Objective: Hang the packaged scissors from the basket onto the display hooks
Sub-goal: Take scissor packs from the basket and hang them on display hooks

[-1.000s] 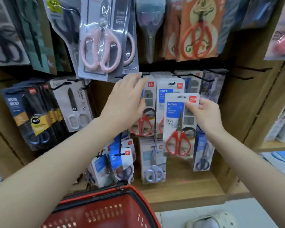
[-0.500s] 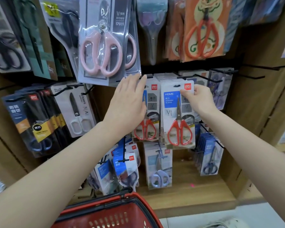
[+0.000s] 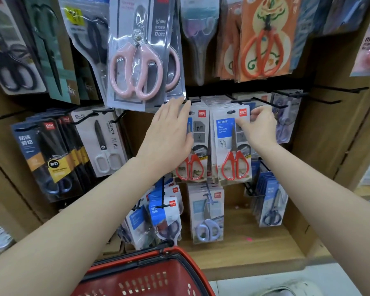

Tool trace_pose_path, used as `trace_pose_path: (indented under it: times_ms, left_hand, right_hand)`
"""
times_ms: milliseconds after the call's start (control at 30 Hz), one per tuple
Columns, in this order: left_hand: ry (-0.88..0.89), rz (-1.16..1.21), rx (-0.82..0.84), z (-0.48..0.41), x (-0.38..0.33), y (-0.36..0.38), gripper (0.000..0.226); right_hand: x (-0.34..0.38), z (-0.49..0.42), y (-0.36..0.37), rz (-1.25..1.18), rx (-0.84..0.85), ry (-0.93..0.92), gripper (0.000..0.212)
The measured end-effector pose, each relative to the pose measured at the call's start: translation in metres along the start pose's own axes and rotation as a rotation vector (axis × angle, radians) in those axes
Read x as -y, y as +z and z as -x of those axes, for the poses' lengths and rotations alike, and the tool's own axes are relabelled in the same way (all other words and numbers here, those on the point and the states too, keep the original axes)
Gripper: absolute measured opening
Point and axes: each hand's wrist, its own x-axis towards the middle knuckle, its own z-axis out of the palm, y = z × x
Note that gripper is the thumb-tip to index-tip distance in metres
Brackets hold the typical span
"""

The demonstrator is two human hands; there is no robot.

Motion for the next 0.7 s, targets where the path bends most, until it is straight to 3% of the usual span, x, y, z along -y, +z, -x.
trace_pose_path:
  times_ms: [167,300,567,700]
  left_hand:
    - [0.056,-0.003,-0.092,0.034,0.0,0.005,0.043]
    - [0.077,-0.067,-0.009,0.093,0.009,0.018,0.035]
    - [0.054,-0.134,0.355,0.248,0.046,0.058,0.027]
    - [-0.035,-0.081,0.506,0.323,0.059,0.076,0.025]
  right_hand:
    - [-0.009,0.034,-0.007,0.273,0.013,-0.225,0.03]
    - [-0.026,0.08,-0.007,0.431,0.072,-0.437,0.019]
    - [-0.054,0.211,0.037,0.491,0.465,-0.792,0.006]
    - [-0.062,0.286,0.073,0.366,0.74,-0.78,0.019]
